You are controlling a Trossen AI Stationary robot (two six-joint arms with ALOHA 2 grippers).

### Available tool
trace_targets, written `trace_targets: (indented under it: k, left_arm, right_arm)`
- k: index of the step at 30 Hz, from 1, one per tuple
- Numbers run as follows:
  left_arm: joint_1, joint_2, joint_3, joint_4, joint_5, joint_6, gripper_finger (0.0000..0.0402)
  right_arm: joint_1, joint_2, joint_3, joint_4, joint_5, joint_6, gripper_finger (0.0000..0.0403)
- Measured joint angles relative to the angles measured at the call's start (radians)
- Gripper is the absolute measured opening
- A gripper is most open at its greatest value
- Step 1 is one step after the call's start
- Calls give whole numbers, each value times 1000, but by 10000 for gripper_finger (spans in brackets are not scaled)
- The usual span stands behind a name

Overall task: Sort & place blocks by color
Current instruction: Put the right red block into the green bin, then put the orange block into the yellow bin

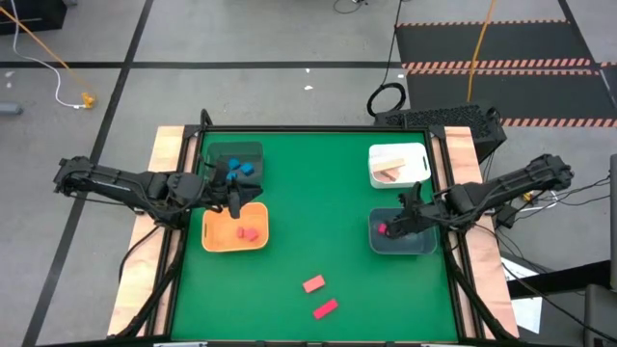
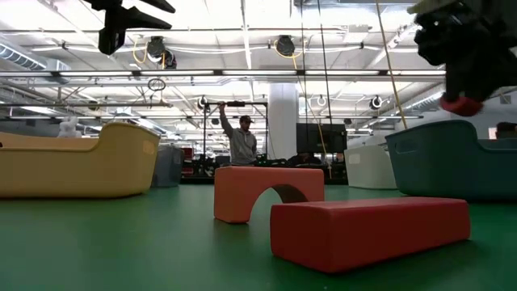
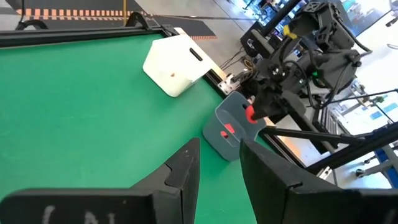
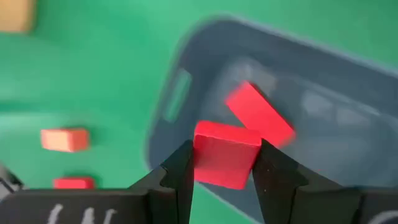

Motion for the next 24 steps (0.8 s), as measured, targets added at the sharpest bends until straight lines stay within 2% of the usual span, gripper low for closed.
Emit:
trace_targets:
  k: [4,8,11,16,24]
  left_arm:
    - [0,19,0,1,-4,-2,115]
    - [-16,67,0,1,51,5,115]
    - [-39,118,0,0,52,15,115]
    - [-64,203,0,23,53,41,115]
    - [-93,292,0,186,53,109,115]
  right_arm:
    - [0,10,-21,-21,-84,11,128]
    - [0,8,-76,27,-164,47,158]
    - [0,7,-119,60,-205,55,170]
    - [0,7,-202,161,-232,49,175]
    - [0,7,-323,345,-278,100,174]
